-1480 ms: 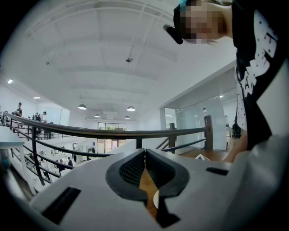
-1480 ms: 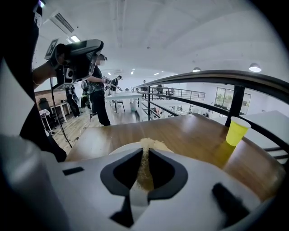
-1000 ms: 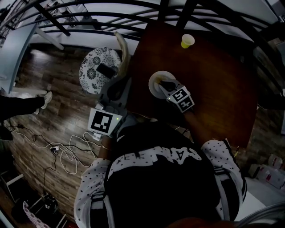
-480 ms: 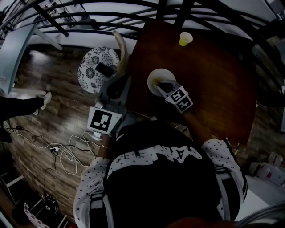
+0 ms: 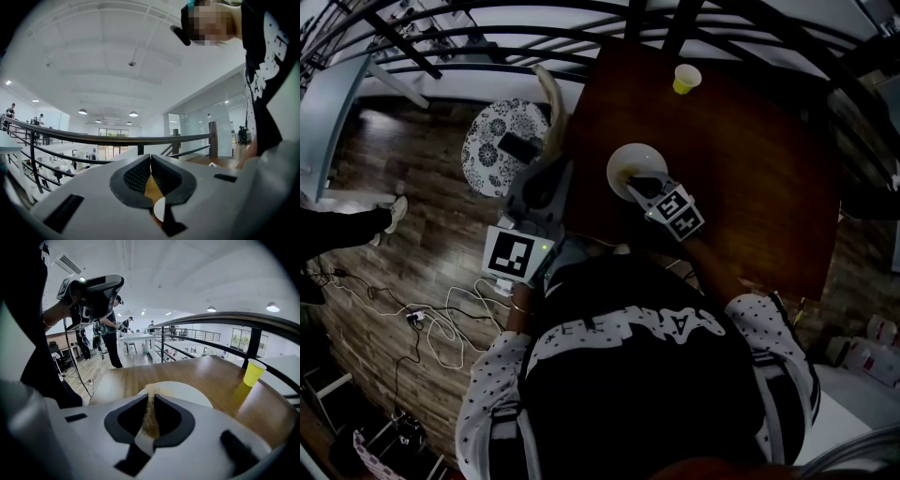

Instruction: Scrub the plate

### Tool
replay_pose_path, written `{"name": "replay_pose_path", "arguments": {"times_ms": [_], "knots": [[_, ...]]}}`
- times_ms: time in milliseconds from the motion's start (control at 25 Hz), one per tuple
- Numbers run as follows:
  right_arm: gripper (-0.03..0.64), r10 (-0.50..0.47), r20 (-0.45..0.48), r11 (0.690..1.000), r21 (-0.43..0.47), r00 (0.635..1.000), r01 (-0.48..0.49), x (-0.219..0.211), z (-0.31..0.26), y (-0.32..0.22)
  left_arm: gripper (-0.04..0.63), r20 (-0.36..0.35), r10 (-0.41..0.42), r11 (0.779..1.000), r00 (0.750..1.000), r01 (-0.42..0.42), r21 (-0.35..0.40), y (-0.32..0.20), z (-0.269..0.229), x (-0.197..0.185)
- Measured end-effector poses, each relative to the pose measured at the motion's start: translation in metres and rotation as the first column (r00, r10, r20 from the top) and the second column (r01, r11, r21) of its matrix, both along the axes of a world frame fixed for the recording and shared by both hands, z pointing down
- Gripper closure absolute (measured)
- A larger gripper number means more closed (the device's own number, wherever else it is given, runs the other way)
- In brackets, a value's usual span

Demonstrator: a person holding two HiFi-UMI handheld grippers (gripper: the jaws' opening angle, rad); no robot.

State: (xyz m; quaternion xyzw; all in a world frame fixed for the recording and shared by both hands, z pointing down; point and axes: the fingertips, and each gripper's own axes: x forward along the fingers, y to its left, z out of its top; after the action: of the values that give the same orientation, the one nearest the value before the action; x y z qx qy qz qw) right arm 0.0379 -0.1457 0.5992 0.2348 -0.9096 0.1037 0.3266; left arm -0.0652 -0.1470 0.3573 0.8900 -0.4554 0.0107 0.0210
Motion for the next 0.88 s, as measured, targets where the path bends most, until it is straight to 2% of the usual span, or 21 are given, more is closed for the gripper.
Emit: {"name": "replay_pose_path", "arguments": {"times_ms": [640,880], "knots": [[0.568,0.042,0.029,0.999,0.030,0.999,-0.043,0.002,-0.009,-0.008,0.580,0.000,-0.003,1.000,1.000,0.003,0.000,0.003,0.000,0.000],[0.568,0.031,0.035,0.999,0.025,0.999,-0.032,-0.001,-0.010,-0.005,0.580,-0.001,-0.001,1.000,1.000,0.001,0.001,0.002,0.001,0.002]]}}
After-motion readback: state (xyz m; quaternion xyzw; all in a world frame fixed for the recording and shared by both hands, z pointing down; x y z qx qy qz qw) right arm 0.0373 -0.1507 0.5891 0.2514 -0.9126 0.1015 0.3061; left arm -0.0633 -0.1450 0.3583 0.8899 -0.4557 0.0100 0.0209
